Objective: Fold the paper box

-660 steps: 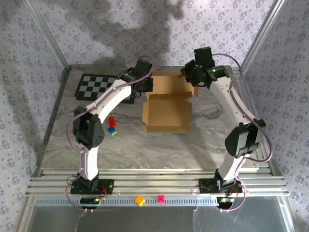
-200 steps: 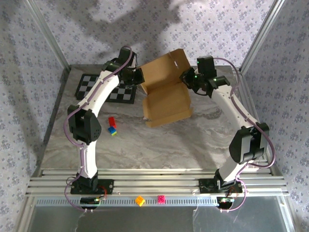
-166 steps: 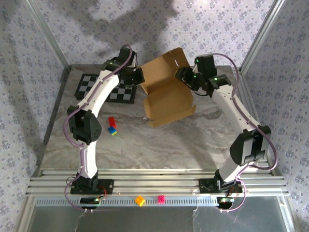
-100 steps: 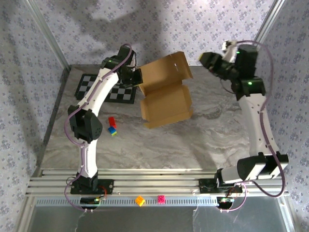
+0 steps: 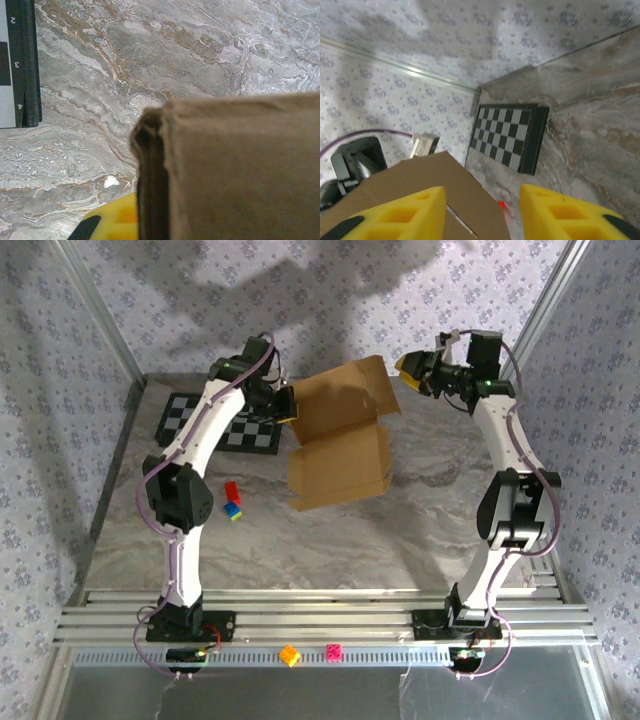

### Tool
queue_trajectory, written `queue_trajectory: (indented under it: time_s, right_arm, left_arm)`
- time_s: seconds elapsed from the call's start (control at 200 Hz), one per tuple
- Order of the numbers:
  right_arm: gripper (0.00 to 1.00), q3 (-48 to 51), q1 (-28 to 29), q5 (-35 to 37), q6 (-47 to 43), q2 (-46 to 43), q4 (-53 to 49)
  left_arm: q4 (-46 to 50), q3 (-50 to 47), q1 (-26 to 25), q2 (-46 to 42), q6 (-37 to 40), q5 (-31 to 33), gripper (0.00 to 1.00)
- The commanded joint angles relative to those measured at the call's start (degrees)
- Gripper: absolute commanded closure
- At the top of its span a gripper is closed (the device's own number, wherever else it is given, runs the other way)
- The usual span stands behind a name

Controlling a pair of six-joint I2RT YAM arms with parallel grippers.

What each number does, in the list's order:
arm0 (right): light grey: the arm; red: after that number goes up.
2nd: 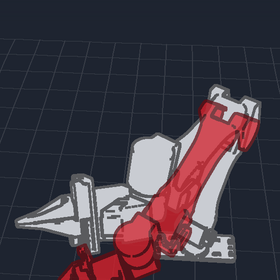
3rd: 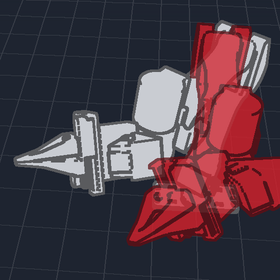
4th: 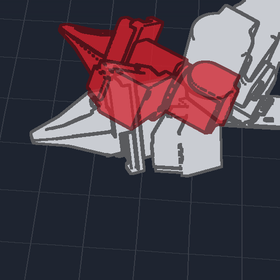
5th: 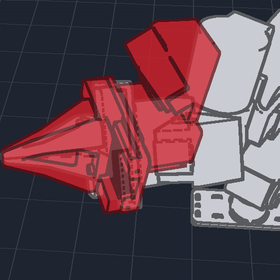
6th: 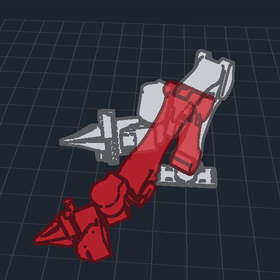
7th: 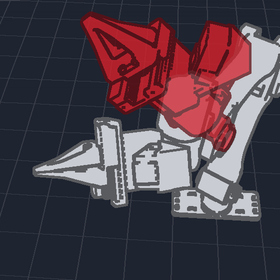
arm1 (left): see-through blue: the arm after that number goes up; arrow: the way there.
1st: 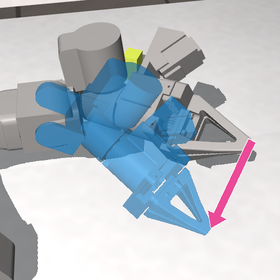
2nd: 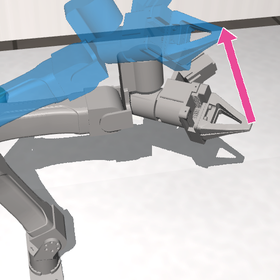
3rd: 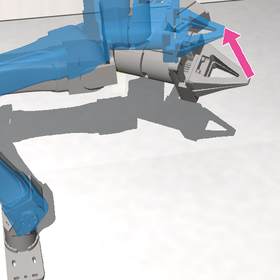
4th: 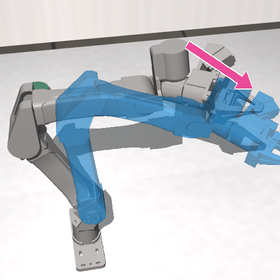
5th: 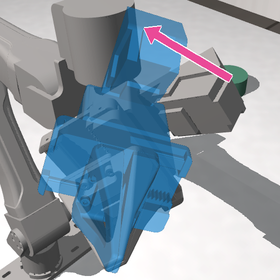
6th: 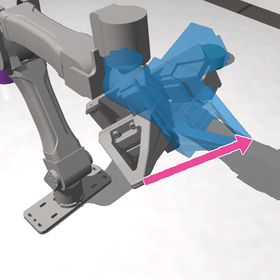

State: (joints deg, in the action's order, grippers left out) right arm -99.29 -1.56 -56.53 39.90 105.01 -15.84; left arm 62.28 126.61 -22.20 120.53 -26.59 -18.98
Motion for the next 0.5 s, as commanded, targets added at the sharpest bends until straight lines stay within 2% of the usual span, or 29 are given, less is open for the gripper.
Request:
queue_trajectory:
  time_s: [0.0, 0.105, 0.235, 0.36, 0.495]
  right_arm:
    - [0.51, -3.7, 1.7, -6.1, -8.1, -3.5, -3.8]
    - [0.50, -2.5, 1.2, -1.7, -12.0, -5.2, -7.5]
    - [0.47, 2.4, 1.7, 12.3, -16.8, -13.1, -6.9]
    - [0.47, 4.9, 5.8, 26.8, -26.7, -19.2, -12.5]
    - [0.46, 5.2, 12.3, 40.1, -36.2, -20.1, -18.3]
  left_arm:
    - [1.7, 2.3, 0.7, 1.3, 1.3, -2.5, 1.00]
    - [3.0, 3.5, 0.8, 1.9, 1.6, -2.1, 1.00]
    - [5.6, 5.6, 0.8, 2.4, 2.0, 0.9, 1.00]
    - [7.9, 8.0, 0.7, 3.4, 2.1, 2.2, 1.00]
    - [9.6, 10.0, 0.3, 4.1, 2.7, 3.0, 1.00]
